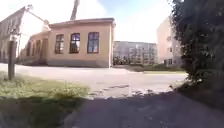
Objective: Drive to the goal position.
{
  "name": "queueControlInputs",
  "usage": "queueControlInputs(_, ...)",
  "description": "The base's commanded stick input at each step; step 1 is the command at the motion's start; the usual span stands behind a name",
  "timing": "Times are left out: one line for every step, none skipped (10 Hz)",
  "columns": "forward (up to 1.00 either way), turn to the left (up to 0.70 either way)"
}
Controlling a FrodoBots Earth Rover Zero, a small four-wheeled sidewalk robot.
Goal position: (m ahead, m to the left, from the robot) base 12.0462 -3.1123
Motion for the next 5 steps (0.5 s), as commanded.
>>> queueControlInputs(0.85,0.0)
queueControlInputs(0.85,0.0)
queueControlInputs(0.85,0.0)
queueControlInputs(0.85,-0.05)
queueControlInputs(0.85,-0.34)
